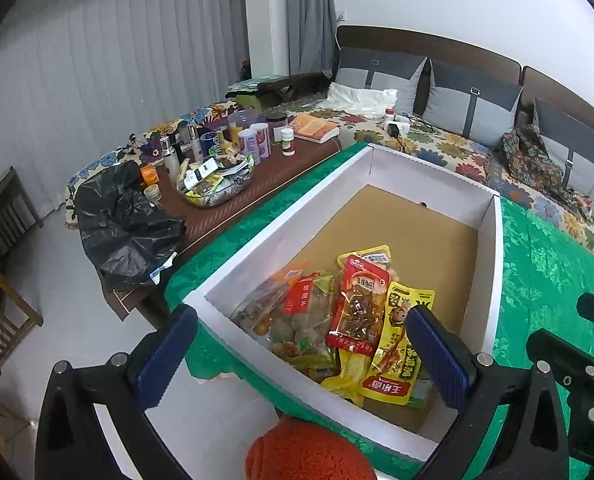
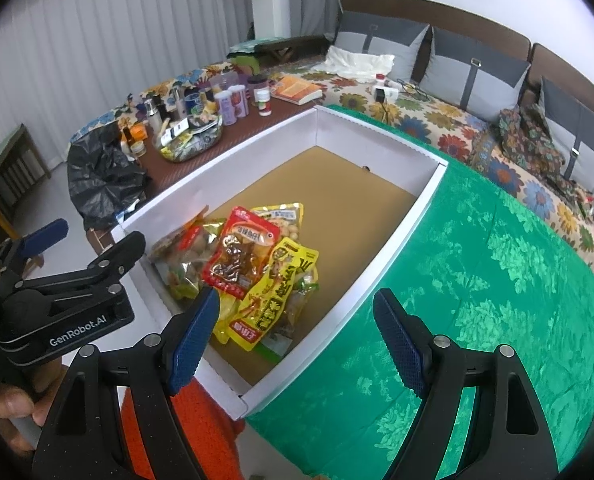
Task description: Organize snacks
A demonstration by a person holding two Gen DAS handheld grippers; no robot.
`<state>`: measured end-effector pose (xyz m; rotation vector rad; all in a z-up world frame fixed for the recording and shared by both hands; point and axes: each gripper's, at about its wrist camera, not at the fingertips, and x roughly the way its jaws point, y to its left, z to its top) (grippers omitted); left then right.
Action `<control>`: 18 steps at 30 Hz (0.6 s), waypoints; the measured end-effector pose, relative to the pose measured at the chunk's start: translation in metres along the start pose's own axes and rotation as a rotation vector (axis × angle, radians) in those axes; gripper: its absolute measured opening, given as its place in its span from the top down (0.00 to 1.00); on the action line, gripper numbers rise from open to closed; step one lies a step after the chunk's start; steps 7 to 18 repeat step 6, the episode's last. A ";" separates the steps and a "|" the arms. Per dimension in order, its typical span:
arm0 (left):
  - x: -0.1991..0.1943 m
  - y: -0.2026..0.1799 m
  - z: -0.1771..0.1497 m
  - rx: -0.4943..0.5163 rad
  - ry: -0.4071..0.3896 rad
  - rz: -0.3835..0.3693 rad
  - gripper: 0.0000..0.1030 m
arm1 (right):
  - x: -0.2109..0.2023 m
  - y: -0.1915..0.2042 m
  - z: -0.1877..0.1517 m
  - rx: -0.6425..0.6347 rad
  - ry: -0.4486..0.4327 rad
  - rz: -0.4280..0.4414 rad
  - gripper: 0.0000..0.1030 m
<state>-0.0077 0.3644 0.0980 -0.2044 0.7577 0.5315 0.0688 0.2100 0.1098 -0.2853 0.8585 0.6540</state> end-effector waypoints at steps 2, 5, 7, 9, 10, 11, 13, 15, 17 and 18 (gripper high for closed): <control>0.001 0.003 0.000 -0.016 0.008 -0.019 0.00 | 0.001 0.000 -0.001 -0.003 0.000 0.003 0.20; 0.003 0.006 0.000 -0.036 0.020 -0.037 0.00 | 0.000 0.002 -0.001 -0.007 -0.001 0.007 0.20; 0.003 0.006 0.000 -0.035 0.018 -0.029 0.00 | 0.000 0.003 -0.001 -0.008 -0.002 0.008 0.20; 0.003 0.006 0.000 -0.035 0.018 -0.029 0.00 | 0.000 0.003 -0.001 -0.008 -0.002 0.008 0.20; 0.003 0.006 0.000 -0.035 0.018 -0.029 0.00 | 0.000 0.003 -0.001 -0.008 -0.002 0.008 0.20; 0.003 0.006 0.000 -0.035 0.018 -0.029 0.00 | 0.000 0.003 -0.001 -0.008 -0.002 0.008 0.20; 0.003 0.006 0.000 -0.035 0.018 -0.029 0.00 | 0.000 0.003 -0.001 -0.008 -0.002 0.008 0.20; 0.003 0.006 0.000 -0.035 0.018 -0.029 0.00 | 0.000 0.003 -0.001 -0.008 -0.002 0.008 0.20; 0.003 0.006 0.000 -0.035 0.018 -0.029 0.00 | 0.000 0.003 -0.001 -0.008 -0.002 0.008 0.20; 0.003 0.006 0.000 -0.035 0.018 -0.029 0.00 | 0.000 0.003 -0.001 -0.008 -0.002 0.008 0.20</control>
